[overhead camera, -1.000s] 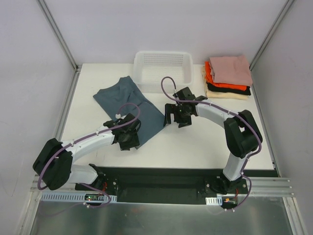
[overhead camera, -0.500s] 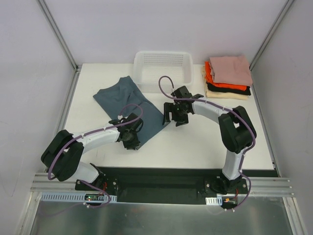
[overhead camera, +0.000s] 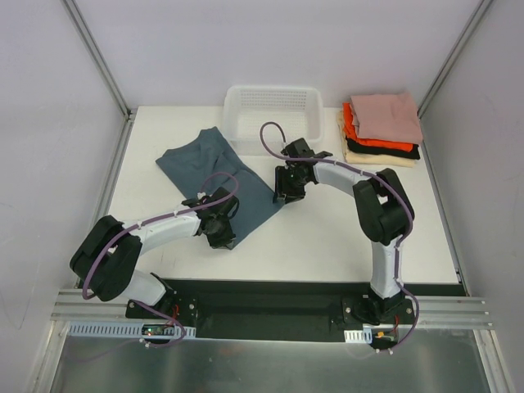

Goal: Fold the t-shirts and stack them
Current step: Fold the tshirt

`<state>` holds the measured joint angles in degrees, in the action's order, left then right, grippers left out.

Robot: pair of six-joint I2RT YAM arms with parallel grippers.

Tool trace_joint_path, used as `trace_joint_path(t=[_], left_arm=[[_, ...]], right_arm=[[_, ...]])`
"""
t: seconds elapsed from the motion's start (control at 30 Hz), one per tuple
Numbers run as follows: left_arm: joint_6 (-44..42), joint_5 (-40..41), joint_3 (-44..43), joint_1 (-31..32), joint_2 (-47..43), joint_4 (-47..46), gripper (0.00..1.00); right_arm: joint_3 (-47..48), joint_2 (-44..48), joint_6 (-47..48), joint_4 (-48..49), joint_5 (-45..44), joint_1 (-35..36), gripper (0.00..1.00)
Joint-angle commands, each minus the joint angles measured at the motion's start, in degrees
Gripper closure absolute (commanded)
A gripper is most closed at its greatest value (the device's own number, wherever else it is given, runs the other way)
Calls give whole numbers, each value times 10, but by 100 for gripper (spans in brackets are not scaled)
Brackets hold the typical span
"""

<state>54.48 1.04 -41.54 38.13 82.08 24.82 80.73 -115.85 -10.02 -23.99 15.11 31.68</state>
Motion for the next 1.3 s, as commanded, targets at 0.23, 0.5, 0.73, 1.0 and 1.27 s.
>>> trace_joint_path(t=[0.23,0.5,0.73,1.0,1.27], left_arm=[[-3,-69,30,18,-21,-3,100],[-14,-204,27,93,-99,6,100],[-19,-293,-23,135,-197,35,100],[-36,-336,-87,151,-213,39,100],[-86,-307,-136,136,-192,53,100]], right_arm=[[-34,44,4,-11,4,-1,99],[-143,224,2,-126,-19,-1,99],[-197,369,14,-281,-24,0,99],[-162,508,30,-414,-42,0,95],[-102,502,20,-423,-113,-1,95]])
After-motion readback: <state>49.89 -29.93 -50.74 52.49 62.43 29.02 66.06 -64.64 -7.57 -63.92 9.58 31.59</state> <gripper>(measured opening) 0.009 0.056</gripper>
